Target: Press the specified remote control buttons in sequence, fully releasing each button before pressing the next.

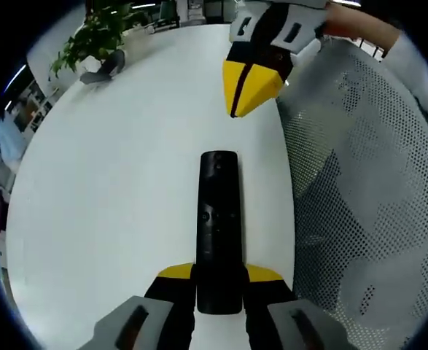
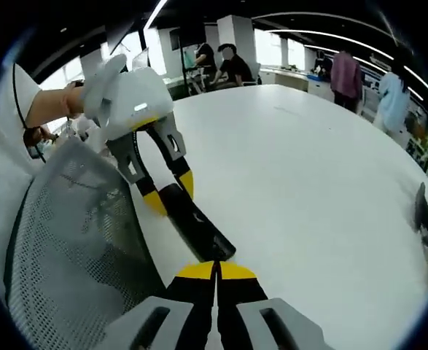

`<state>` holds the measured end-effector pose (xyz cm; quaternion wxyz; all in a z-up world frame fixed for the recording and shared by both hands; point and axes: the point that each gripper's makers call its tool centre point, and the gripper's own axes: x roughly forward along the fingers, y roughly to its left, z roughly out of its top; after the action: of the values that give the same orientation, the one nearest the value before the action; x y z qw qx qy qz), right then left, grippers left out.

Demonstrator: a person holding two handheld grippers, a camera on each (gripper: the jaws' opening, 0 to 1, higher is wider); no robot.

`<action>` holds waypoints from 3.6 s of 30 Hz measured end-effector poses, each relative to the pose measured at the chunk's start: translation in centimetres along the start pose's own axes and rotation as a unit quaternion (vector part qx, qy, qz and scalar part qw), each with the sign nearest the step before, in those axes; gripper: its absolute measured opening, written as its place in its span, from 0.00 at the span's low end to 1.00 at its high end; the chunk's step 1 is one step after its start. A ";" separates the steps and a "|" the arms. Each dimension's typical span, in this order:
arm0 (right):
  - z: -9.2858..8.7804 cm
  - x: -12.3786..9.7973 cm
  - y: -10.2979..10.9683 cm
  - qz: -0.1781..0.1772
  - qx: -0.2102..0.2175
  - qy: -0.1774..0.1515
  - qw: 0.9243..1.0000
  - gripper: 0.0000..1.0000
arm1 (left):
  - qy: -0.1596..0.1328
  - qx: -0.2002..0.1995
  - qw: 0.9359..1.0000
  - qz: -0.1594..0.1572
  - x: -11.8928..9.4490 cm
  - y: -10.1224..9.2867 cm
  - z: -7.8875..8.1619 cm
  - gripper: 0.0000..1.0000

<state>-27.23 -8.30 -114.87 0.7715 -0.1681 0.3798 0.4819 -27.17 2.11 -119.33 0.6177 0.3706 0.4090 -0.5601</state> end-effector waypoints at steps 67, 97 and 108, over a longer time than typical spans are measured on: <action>-0.6 4.4 1.1 0.046 -0.215 0.117 0.968 0.00 | -0.034 0.064 0.997 -0.031 0.1 -0.3 0.5 0.24; 0.2 5.3 1.8 0.054 -0.257 0.112 0.958 0.00 | -0.026 0.066 0.997 -0.032 0.1 -0.4 0.4 0.24; 1.0 4.9 1.6 0.063 -0.147 0.043 0.986 0.09 | -0.032 0.059 0.997 -0.032 0.0 -0.3 0.3 0.24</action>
<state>-27.03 -3.90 -117.70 0.6896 -0.2756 0.3476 0.5725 -27.48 1.76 -119.23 0.5893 0.3752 0.3666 -0.6144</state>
